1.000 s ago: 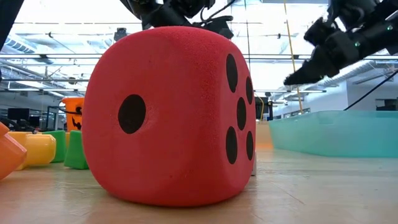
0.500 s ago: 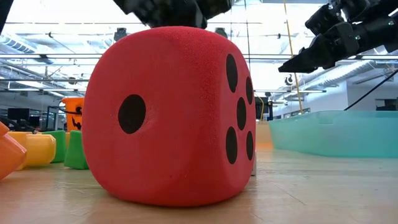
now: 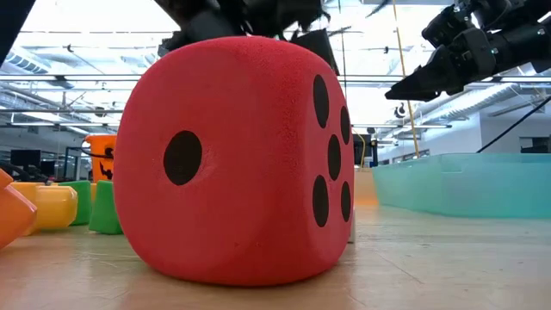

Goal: Pick & Place Toys
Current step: Put the blue deck of cards into the blue bin

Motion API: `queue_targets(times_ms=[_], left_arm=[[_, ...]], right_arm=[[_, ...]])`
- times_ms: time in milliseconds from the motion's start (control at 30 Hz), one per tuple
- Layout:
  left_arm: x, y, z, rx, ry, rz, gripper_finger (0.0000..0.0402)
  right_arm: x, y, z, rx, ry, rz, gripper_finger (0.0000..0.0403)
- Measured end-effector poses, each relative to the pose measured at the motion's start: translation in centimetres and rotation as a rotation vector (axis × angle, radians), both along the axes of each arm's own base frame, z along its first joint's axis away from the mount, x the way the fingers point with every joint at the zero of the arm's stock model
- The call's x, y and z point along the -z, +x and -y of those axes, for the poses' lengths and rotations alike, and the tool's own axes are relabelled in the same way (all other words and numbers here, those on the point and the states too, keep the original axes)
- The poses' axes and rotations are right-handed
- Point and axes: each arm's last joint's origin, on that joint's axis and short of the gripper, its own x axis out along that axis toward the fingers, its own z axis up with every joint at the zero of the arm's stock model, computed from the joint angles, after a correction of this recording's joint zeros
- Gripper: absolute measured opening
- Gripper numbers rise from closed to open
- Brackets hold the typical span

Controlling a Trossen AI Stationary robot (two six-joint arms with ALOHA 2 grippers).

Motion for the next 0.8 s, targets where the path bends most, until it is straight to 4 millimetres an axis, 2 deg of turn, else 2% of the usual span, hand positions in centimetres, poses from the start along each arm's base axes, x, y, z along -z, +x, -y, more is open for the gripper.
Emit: queue_targets(times_ms=[133, 267, 367, 433, 533, 667, 800], left_arm=[[0.6, 0.3, -1.0, -0.135, 0.146, 0.012, 0.0246], [0.9, 0.4, -3.2, -0.455, 0.307, 0.043, 0.0246], [0.7, 0.2, -4.6, -0.688, 0.328, 0.070, 0.0246], [0.6, 0.2, -5.2, -0.770, 0.279, 0.070, 0.0246], [0.0, 0.2, -5.7, -0.781, 0.188, 0.059, 0.0246], [-2.1, 0.0, -5.8, -0.632, 0.125, 0.051, 0.0249], [-4.5, 0.1, -6.7, -0.573, -0.107, -0.026, 0.0279]], right_arm=[[0.0, 0.0, 0.0, 0.001, 0.002, 0.000, 0.0199], [0.0, 0.0, 0.0, 0.001, 0.002, 0.000, 0.0199], [0.0, 0.0, 0.0, 0.001, 0.002, 0.000, 0.0199], [0.0, 0.0, 0.0, 0.001, 0.002, 0.000, 0.0199], [0.0, 0.0, 0.0, 0.001, 0.002, 0.000, 0.0199], [0.1, 0.0, 0.0, 0.001, 0.003, -0.007, 0.0199], [0.1, 0.0, 0.0, 0.001, 0.004, -0.014, 0.0199]])
